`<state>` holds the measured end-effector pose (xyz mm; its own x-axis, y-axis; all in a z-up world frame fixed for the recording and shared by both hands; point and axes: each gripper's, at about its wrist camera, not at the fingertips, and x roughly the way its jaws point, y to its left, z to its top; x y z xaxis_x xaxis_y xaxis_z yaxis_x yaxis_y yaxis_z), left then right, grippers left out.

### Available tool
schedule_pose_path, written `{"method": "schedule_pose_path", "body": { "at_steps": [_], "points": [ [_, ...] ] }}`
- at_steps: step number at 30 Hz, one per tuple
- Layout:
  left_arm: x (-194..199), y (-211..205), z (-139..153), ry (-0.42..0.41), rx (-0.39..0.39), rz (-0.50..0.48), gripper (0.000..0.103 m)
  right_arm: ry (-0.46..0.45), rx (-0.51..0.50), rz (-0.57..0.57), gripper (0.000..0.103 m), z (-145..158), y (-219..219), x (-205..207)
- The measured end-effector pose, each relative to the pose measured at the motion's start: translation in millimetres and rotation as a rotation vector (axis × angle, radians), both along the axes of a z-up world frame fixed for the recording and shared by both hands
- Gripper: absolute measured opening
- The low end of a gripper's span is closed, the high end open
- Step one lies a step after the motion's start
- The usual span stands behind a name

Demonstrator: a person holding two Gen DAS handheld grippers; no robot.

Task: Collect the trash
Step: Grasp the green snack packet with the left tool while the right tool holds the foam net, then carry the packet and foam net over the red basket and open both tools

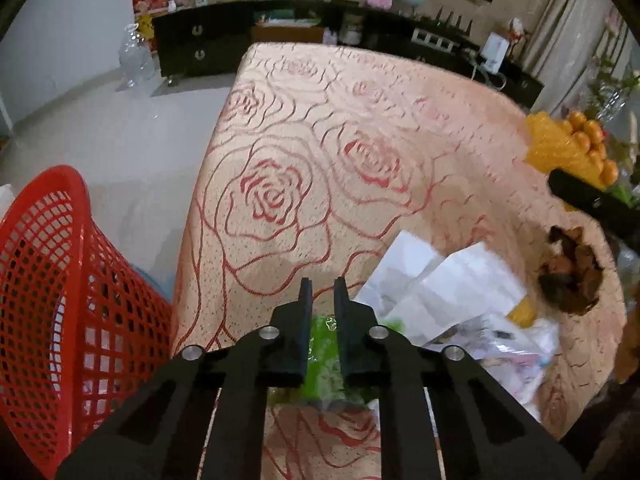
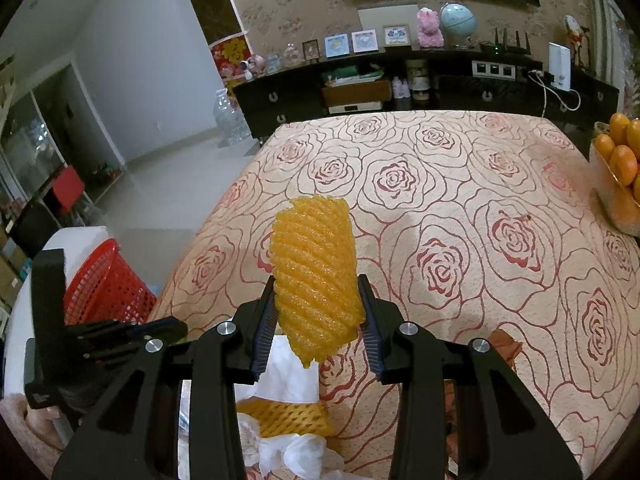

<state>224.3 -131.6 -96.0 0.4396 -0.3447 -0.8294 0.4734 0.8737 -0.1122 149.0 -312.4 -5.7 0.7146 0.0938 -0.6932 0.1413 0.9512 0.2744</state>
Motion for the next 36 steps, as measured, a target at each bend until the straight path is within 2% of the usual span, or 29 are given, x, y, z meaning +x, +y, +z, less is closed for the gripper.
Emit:
{"method": "schedule_pose_path", "body": {
  "at_steps": [8,10,11,12,14,17,22,23,25,27,36],
  "points": [
    [1,8,14,0.01,-0.072,-0.003,0.011,-0.012,0.002,-0.001,0.037,4,-2,-2],
    [3,9,12,0.045,-0.087,-0.014,0.024,-0.011,0.002,-0.001,0.037,4,-2,-2],
    [3,9,11,0.05,-0.082,-0.015,0.039,-0.01,0.003,0.0,0.037,4,-1,-2],
    [1,8,10,0.042,-0.072,-0.013,0.049,-0.009,0.003,0.001,0.037,4,-1,-2],
    [-3,6,10,0.03,-0.044,-0.036,0.053,-0.007,0.004,0.004,0.037,4,-1,-2],
    [-8,7,7,0.021,-0.021,-0.045,0.063,-0.006,0.006,0.005,0.037,5,-1,-2],
    [-8,2,-9,0.041,0.032,-0.048,0.063,-0.005,0.009,0.003,0.037,5,-1,-2],
    [-8,1,-11,0.046,0.036,-0.05,0.061,-0.005,0.009,0.005,0.037,5,0,-3],
    [-8,-3,-16,0.051,0.048,-0.062,0.046,-0.005,0.009,0.007,0.037,5,1,-3],
    [-11,-6,-17,0.036,0.068,-0.073,0.039,-0.005,0.008,0.008,0.037,4,0,-3],
    [-15,-2,-1,-0.009,0.032,-0.073,0.036,-0.017,0.015,-0.009,0.037,7,-4,-5]
  ]
}}
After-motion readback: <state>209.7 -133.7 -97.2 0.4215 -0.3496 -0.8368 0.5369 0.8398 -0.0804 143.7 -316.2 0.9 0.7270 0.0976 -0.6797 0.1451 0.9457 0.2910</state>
